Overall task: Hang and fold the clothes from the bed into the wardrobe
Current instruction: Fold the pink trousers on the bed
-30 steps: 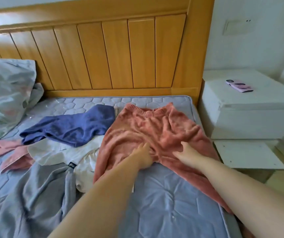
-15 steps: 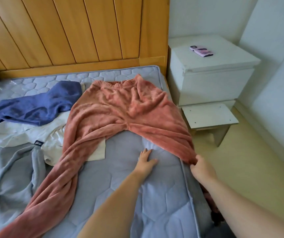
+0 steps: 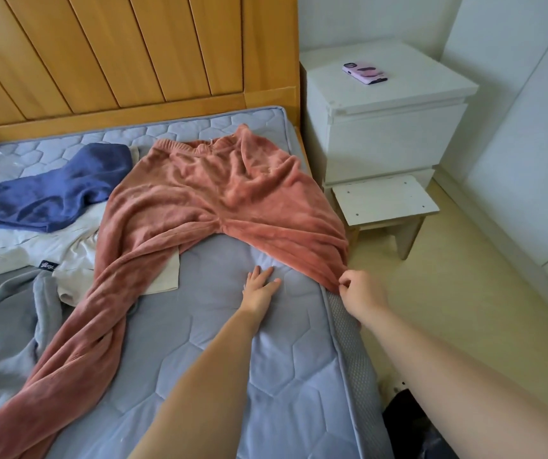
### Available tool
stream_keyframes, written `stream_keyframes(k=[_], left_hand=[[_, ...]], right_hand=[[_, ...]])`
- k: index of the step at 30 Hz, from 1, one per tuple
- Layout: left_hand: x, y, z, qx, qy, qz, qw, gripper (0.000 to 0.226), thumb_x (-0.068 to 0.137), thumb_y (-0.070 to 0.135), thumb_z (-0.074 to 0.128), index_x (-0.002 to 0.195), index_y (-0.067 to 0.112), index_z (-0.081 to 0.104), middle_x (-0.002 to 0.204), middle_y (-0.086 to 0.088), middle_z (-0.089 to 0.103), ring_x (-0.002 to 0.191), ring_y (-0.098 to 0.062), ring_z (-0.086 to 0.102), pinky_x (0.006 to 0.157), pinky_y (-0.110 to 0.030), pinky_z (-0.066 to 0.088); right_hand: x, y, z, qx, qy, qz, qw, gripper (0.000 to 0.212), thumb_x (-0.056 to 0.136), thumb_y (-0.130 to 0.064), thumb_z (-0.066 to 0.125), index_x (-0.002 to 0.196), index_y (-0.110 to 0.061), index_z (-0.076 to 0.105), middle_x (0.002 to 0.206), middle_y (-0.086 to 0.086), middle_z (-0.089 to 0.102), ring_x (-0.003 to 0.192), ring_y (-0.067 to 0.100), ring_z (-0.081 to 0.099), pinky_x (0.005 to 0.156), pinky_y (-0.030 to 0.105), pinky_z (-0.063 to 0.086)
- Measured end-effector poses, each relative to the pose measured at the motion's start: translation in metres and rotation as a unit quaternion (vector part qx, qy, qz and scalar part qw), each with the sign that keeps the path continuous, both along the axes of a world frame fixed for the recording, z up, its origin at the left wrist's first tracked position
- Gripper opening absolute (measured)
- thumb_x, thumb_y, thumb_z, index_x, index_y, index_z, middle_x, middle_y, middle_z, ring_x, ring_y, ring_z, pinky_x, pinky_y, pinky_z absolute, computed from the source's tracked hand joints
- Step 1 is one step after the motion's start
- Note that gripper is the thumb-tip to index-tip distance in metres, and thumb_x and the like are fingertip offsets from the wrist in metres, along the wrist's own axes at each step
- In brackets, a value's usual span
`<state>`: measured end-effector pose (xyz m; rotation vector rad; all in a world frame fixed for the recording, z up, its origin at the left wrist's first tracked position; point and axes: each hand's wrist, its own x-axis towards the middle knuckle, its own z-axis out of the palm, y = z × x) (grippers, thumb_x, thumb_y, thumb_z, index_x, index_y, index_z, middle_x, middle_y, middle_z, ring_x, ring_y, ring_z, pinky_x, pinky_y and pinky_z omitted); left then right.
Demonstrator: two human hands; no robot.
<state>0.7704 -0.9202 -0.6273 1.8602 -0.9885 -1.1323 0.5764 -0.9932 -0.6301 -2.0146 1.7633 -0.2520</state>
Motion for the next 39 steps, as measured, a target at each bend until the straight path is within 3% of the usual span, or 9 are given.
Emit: stream_keyframes(k=[3, 7, 16, 20, 22, 26, 29, 34, 39], left_hand=[[0.001, -0.002, -0.003, -0.009, 0.001, 0.003, 1.000, 0.044, 0.100, 0.022, 0.043, 0.144, 0.018, 0.039, 0.160, 0.000, 0.007, 0.147, -0.012, -0.005, 0.119, -0.042, -0.002], [-0.002, -0.003, -0.003, 0.009, -0.032, -0.013, 0.999, 0.045, 0.101, 0.025, 0.041, 0.145, 0.022, 0.038, 0.160, 0.001, 0.006, 0.147, -0.012, -0.007, 0.118, -0.038, -0.007], [0.003, -0.003, -0.010, -0.008, 0.054, 0.037, 0.998, 0.039, 0.100, 0.031, 0.041, 0.139, 0.029, 0.046, 0.159, 0.010, 0.012, 0.147, -0.010, 0.001, 0.120, -0.043, 0.002], [0.004, 0.002, 0.000, -0.007, 0.209, 0.138, 0.968, 0.034, 0.098, 0.044, 0.041, 0.120, 0.029, 0.063, 0.139, 0.010, 0.047, 0.119, -0.006, 0.051, 0.099, -0.025, 0.038], [0.013, 0.009, 0.002, -0.028, 0.286, 0.193, 0.938, 0.056, 0.102, 0.047, 0.023, 0.127, 0.013, 0.059, 0.136, -0.005, 0.054, 0.116, -0.017, 0.057, 0.088, -0.020, 0.044], [0.016, 0.035, 0.002, -0.047, 0.513, 0.186, 0.837, 0.079, 0.093, 0.067, 0.014, 0.129, 0.007, 0.052, 0.129, -0.019, 0.057, 0.125, -0.032, 0.048, 0.110, -0.041, 0.030], [-0.006, 0.052, 0.010, -0.026, 0.510, 0.132, 0.850, 0.074, 0.087, 0.069, 0.032, 0.129, 0.013, 0.054, 0.128, -0.014, 0.061, 0.121, -0.026, 0.054, 0.104, -0.039, 0.039], [-0.030, 0.070, 0.018, 0.012, 0.302, 0.128, 0.945, 0.034, 0.088, 0.016, 0.064, 0.119, 0.002, 0.060, 0.100, -0.011, 0.071, 0.091, -0.022, 0.067, 0.078, -0.030, 0.054], [-0.021, 0.067, 0.052, -0.056, 0.411, 0.163, 0.895, 0.040, 0.091, 0.027, 0.060, 0.128, 0.012, 0.055, 0.119, -0.013, 0.066, 0.109, -0.025, 0.063, 0.080, -0.035, 0.055]], right_hand=[[-0.003, -0.011, -0.001, 0.021, -0.013, 0.024, 0.999, 0.016, 0.086, -0.013, 0.057, 0.081, -0.027, 0.064, 0.105, 0.005, 0.061, 0.101, 0.030, 0.058, 0.079, 0.031, 0.045], [-0.006, -0.011, -0.015, 0.101, -0.071, 0.043, 0.991, 0.047, 0.086, -0.015, 0.062, 0.131, -0.012, 0.050, 0.131, 0.009, 0.055, 0.119, 0.029, 0.053, 0.099, 0.034, 0.043], [0.016, -0.001, 0.057, -0.096, -0.161, -0.013, 0.982, 0.022, 0.098, -0.027, 0.044, 0.102, -0.011, 0.057, 0.093, 0.010, 0.068, 0.085, 0.032, 0.063, 0.069, 0.034, 0.048], [0.037, 0.009, 0.120, -0.062, -0.349, 0.088, 0.931, 0.012, 0.090, -0.029, 0.060, 0.089, -0.021, 0.069, 0.084, -0.014, 0.067, 0.082, 0.002, 0.061, 0.076, 0.007, 0.043], [0.029, 0.013, 0.117, 0.027, -0.407, 0.045, 0.912, 0.017, 0.091, -0.033, 0.055, 0.089, -0.021, 0.067, 0.084, -0.007, 0.070, 0.083, 0.008, 0.066, 0.079, 0.023, 0.051], [0.004, 0.039, 0.047, 0.081, -0.233, -0.048, 0.968, 0.023, 0.096, -0.027, 0.047, 0.105, -0.011, 0.062, 0.105, 0.010, 0.064, 0.110, 0.031, 0.058, 0.086, 0.034, 0.042], [-0.001, 0.065, 0.009, 0.166, -0.071, 0.018, 0.983, 0.056, 0.093, -0.042, 0.049, 0.140, -0.013, 0.040, 0.140, 0.014, 0.047, 0.128, 0.033, 0.045, 0.106, 0.041, 0.036], [-0.016, 0.075, 0.016, 0.067, 0.010, 0.033, 0.997, 0.034, 0.089, -0.048, 0.049, 0.093, -0.016, 0.058, 0.107, 0.011, 0.057, 0.101, 0.033, 0.056, 0.085, 0.038, 0.045], [-0.018, 0.086, 0.051, 0.074, -0.277, -0.055, 0.956, 0.023, 0.092, -0.031, 0.057, 0.080, -0.014, 0.066, 0.080, 0.005, 0.068, 0.082, 0.026, 0.063, 0.069, 0.034, 0.044]])
